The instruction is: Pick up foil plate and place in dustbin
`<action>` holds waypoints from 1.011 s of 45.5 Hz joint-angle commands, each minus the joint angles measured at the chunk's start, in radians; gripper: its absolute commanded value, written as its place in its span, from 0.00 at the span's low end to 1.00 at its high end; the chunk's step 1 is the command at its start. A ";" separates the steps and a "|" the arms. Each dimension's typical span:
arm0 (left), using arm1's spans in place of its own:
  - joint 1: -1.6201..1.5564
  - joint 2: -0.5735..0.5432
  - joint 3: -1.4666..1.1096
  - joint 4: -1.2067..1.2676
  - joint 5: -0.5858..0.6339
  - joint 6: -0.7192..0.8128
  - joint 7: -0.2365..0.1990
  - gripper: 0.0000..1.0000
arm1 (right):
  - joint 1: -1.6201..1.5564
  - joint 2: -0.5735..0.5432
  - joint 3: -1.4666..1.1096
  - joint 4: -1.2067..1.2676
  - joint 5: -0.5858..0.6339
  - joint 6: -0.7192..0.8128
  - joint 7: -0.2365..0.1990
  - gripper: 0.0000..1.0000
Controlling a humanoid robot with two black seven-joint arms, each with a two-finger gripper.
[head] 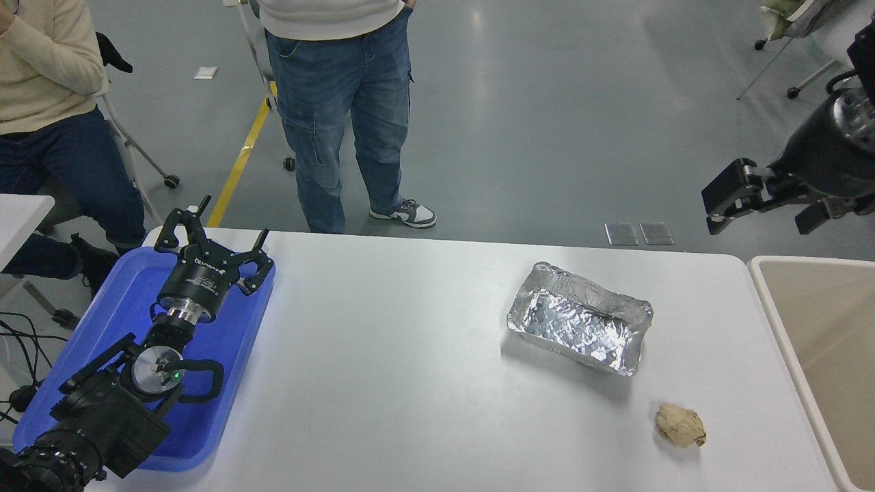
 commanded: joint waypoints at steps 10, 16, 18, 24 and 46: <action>-0.001 0.000 -0.001 0.000 -0.001 0.000 0.000 1.00 | -0.082 -0.081 0.017 0.003 0.059 0.000 0.000 1.00; -0.001 0.000 -0.001 0.000 -0.001 0.000 0.000 1.00 | -0.123 -0.081 0.013 0.003 0.117 0.000 0.000 1.00; -0.001 0.000 -0.001 0.000 -0.001 0.000 0.000 1.00 | -0.146 -0.079 0.019 0.003 0.129 0.000 0.000 1.00; -0.001 0.000 0.001 0.000 0.001 0.000 0.000 1.00 | -0.201 -0.081 0.029 0.003 0.142 -0.060 0.000 0.99; -0.001 0.000 0.001 0.000 -0.001 0.000 0.000 1.00 | -0.482 -0.093 0.183 -0.069 0.140 -0.403 0.005 0.99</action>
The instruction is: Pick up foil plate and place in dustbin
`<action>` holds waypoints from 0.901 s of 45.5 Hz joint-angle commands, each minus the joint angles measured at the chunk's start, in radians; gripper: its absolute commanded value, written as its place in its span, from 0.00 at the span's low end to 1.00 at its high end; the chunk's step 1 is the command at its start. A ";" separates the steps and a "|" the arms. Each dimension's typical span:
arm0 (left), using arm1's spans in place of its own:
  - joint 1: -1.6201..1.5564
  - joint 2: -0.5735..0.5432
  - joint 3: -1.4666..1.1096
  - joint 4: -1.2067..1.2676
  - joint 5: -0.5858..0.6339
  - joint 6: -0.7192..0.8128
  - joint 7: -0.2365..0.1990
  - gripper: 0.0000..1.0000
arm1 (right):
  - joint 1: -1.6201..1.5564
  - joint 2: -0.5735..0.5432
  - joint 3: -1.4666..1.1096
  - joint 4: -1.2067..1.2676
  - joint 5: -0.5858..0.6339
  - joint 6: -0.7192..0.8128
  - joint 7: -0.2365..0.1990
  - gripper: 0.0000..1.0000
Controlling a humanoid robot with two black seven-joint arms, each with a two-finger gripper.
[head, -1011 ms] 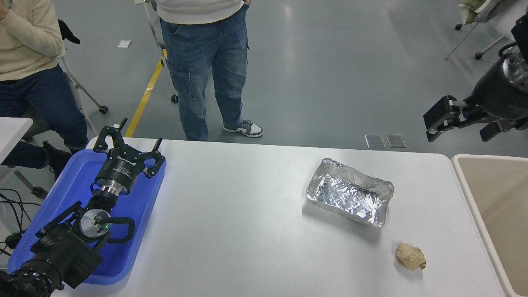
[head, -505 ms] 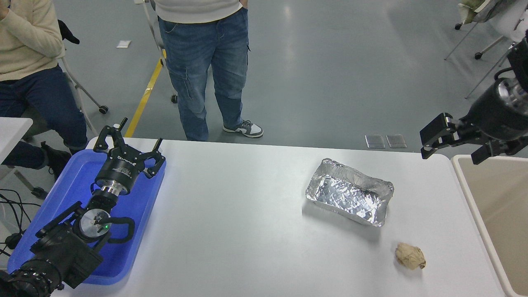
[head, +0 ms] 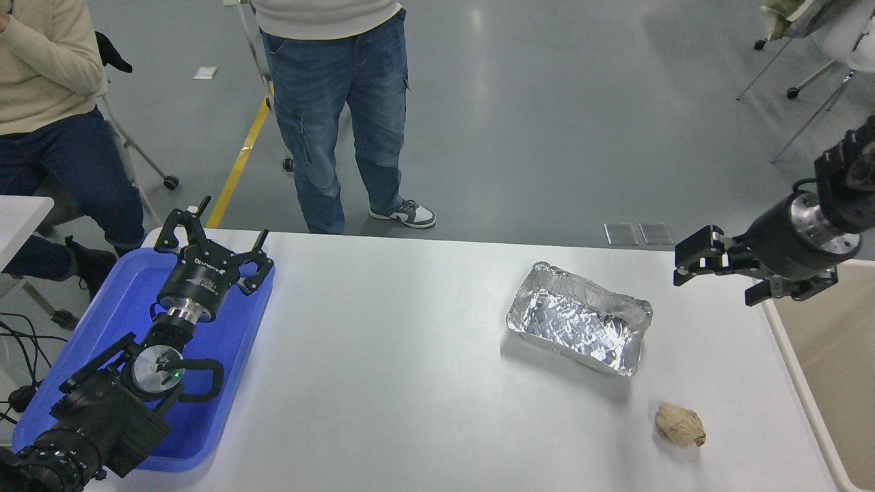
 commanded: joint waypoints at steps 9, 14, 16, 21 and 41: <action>0.000 0.000 0.001 0.000 0.000 0.000 0.000 1.00 | -0.236 0.061 0.122 -0.136 0.003 -0.129 -0.001 1.00; 0.000 0.000 0.001 0.000 0.000 0.000 0.000 1.00 | -0.293 0.100 0.122 -0.191 0.004 -0.140 -0.001 1.00; 0.002 0.000 0.001 0.000 0.000 0.000 0.000 1.00 | -0.328 0.112 0.125 -0.210 0.003 -0.147 -0.001 1.00; 0.000 0.000 0.000 0.000 0.000 0.000 0.000 1.00 | -0.412 0.178 0.130 -0.276 0.001 -0.186 -0.002 1.00; 0.000 0.000 0.001 0.000 0.001 0.000 0.000 1.00 | -0.647 0.248 0.227 -0.451 0.003 -0.325 -0.005 1.00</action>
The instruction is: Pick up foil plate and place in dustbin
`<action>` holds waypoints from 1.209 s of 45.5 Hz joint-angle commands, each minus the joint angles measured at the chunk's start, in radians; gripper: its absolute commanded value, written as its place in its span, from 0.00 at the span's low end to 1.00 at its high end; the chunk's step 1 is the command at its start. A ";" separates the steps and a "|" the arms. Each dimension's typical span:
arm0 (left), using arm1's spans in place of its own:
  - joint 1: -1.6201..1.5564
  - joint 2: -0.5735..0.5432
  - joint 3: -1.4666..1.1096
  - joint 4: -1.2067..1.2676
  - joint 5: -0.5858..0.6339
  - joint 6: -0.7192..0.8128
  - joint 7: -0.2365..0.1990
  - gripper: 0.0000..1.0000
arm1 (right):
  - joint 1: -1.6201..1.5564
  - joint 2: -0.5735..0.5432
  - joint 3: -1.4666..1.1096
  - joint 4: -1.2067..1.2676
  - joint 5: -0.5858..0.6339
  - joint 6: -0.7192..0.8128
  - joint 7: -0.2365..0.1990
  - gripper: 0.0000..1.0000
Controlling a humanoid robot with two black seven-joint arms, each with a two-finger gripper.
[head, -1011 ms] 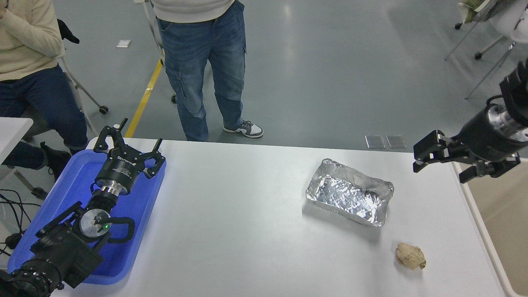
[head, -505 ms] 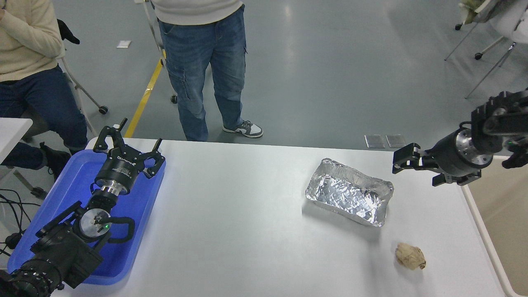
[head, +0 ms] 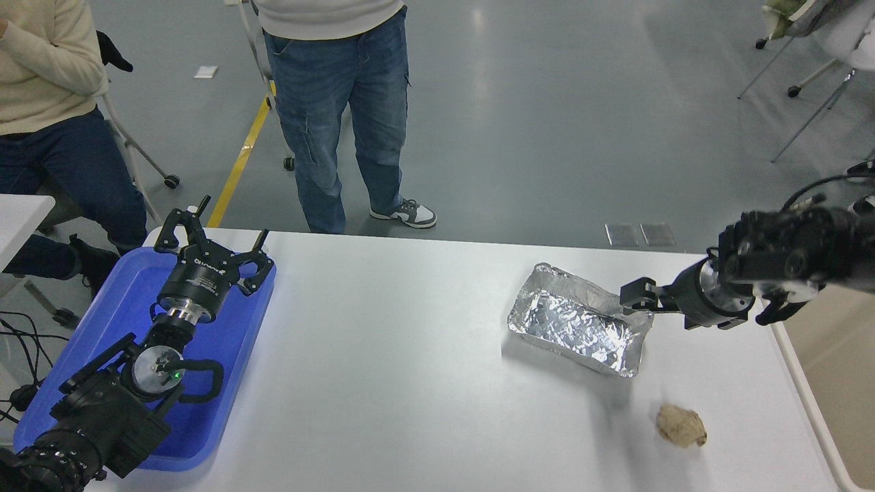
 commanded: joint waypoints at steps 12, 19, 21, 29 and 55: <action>0.000 0.000 0.000 0.000 0.000 0.000 0.000 1.00 | -0.285 0.070 0.079 -0.256 0.003 -0.058 -0.002 0.97; 0.000 0.000 0.001 0.000 0.001 0.000 0.000 1.00 | -0.358 0.070 0.115 -0.303 0.003 -0.128 -0.002 0.95; 0.000 0.000 0.000 0.000 0.001 0.000 0.000 1.00 | -0.372 0.070 0.125 -0.307 0.003 -0.158 -0.002 0.95; 0.000 0.000 0.001 0.000 0.000 0.000 0.000 1.00 | -0.392 0.070 0.178 -0.307 0.004 -0.191 -0.002 0.90; 0.000 0.000 0.000 0.000 0.001 0.000 0.000 1.00 | -0.384 0.055 0.201 -0.258 0.009 -0.141 -0.002 0.00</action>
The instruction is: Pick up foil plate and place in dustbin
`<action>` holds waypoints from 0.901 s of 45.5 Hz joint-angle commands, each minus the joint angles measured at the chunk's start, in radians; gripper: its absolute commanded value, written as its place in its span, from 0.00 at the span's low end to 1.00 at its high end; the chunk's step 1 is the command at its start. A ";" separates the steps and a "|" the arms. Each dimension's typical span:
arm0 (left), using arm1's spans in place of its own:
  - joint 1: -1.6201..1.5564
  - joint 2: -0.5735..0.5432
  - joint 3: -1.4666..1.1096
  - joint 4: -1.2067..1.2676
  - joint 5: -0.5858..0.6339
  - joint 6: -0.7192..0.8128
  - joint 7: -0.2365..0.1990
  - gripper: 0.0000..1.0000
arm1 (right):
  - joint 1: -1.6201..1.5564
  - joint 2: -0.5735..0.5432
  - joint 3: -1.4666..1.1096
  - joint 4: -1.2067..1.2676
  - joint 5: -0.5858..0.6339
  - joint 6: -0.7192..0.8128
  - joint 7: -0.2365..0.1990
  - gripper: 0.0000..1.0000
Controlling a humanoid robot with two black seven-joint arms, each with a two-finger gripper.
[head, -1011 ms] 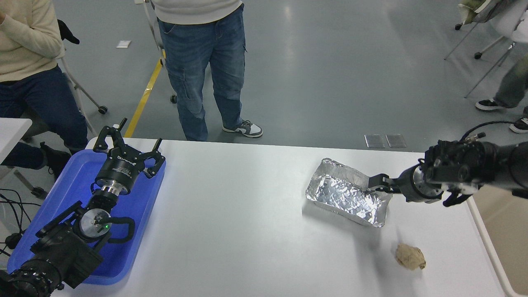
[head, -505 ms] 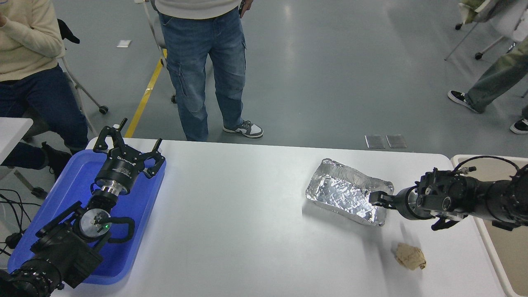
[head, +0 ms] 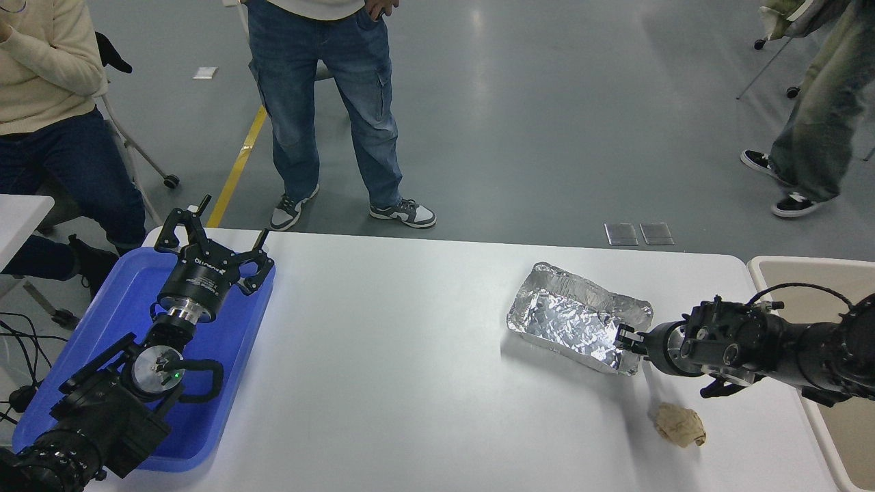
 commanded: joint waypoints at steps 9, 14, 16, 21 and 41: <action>0.001 0.000 0.000 0.000 -0.001 0.000 0.000 1.00 | 0.029 -0.024 0.004 0.059 0.001 0.053 0.000 0.00; 0.000 0.000 0.000 0.000 -0.001 0.000 0.000 1.00 | 0.061 -0.039 0.001 0.082 0.001 0.090 0.000 0.00; 0.000 0.000 0.000 0.000 -0.001 0.000 0.000 1.00 | 0.084 -0.056 -0.006 0.108 0.000 0.114 0.000 0.00; 0.000 0.000 0.000 0.000 -0.001 0.000 0.000 1.00 | 0.161 -0.103 -0.013 0.180 -0.016 0.171 0.002 0.00; 0.000 0.000 0.000 0.000 0.001 0.000 0.000 1.00 | 0.506 -0.208 -0.156 0.337 -0.010 0.625 0.000 0.00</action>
